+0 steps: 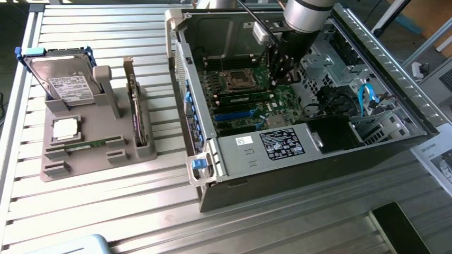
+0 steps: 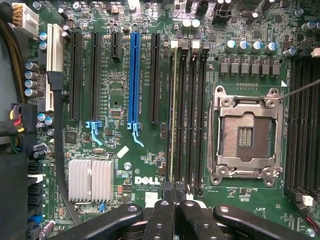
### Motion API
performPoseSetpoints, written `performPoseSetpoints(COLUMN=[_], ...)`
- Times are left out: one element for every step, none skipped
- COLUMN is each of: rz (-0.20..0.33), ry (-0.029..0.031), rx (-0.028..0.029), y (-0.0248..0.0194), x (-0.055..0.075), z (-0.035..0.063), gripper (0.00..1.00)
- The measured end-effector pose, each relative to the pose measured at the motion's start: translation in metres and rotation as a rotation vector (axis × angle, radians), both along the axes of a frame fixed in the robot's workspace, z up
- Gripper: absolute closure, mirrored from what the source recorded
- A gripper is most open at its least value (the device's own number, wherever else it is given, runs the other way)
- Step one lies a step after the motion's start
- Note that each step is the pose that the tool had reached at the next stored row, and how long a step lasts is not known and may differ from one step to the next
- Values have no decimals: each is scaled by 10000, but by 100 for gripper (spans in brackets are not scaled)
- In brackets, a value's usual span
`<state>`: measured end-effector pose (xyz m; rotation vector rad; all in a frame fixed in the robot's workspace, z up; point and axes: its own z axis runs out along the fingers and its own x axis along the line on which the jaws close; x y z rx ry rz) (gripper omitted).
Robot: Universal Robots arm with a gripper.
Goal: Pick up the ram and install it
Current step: 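Insert the ram into the slot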
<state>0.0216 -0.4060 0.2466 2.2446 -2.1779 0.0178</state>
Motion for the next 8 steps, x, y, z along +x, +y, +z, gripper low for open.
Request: performPoseSetpoints(rz=[-1, -4, -6, -7, -8, -8, -8, -8], ry=[0, 0, 0, 1, 1, 0, 0, 0], rx=[1, 1, 1, -1, -3, 1, 3, 5], y=[0, 0, 0, 0, 0, 0, 0, 0], x=[0, 0, 0, 0, 0, 0, 0, 0], z=[-7, -19, -30, -37, -37, -39, -41, -45], gripper=[89, 89, 89, 89, 89, 89, 89, 89])
